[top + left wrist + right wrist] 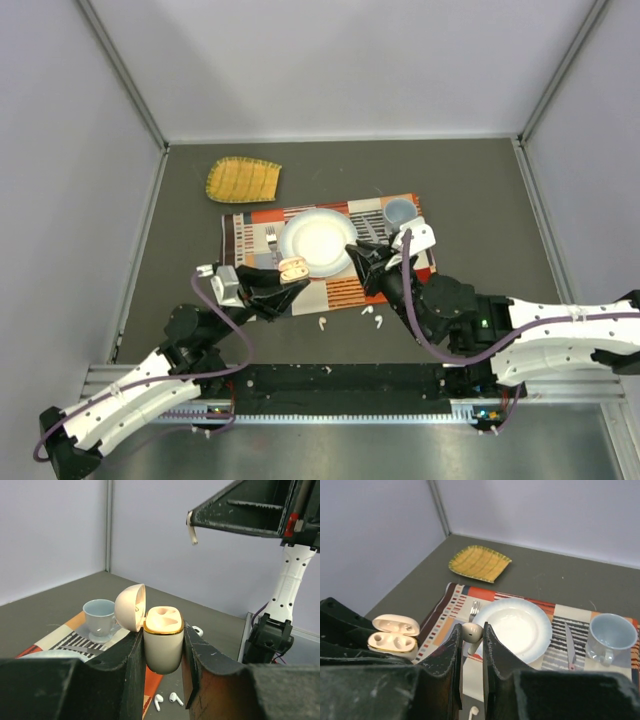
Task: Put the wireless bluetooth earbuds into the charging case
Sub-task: Insert the right earbud into the right side groove of the charging case, then adjust the right earbud in the right side groove of the charging case.
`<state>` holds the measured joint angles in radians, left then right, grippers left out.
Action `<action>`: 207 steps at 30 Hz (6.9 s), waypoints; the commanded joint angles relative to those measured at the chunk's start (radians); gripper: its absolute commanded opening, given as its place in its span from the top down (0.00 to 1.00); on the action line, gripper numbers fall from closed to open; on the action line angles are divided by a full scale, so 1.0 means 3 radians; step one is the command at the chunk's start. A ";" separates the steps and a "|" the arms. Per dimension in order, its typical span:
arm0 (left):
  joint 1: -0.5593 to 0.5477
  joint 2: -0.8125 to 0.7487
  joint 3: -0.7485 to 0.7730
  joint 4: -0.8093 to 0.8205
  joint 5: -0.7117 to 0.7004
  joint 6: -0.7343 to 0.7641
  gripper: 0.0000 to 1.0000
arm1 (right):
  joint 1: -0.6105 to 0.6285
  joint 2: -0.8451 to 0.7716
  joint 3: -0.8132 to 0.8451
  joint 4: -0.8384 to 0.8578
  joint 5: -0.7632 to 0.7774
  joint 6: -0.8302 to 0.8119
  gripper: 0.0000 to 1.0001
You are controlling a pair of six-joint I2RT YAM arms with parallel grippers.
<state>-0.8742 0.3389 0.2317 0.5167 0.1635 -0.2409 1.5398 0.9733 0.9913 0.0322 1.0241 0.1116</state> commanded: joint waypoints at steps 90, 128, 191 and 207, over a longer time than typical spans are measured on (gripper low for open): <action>-0.0021 -0.0071 0.0020 0.0384 0.0146 -0.0010 1.00 | 0.0052 0.0631 -0.0221 0.0701 -0.1020 -0.0469 1.00; -0.0016 -0.0036 0.0010 0.0410 0.0120 0.0016 1.00 | 0.0047 0.0657 -0.0042 0.0266 -0.0923 -0.0392 1.00; -0.0016 0.0062 0.0020 0.0456 0.0217 0.0031 1.00 | -0.0250 0.0248 0.0214 -0.0082 -0.1706 0.0641 0.72; -0.0016 0.0143 0.0025 0.0635 0.0360 0.0026 1.00 | -0.0311 0.0330 0.0224 -0.0092 -0.1588 0.0620 0.73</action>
<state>-0.8795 0.3721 0.2203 0.6121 0.2413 -0.2371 1.4673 1.0752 1.0046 -0.0162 0.5220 0.2996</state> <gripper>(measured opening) 0.338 0.273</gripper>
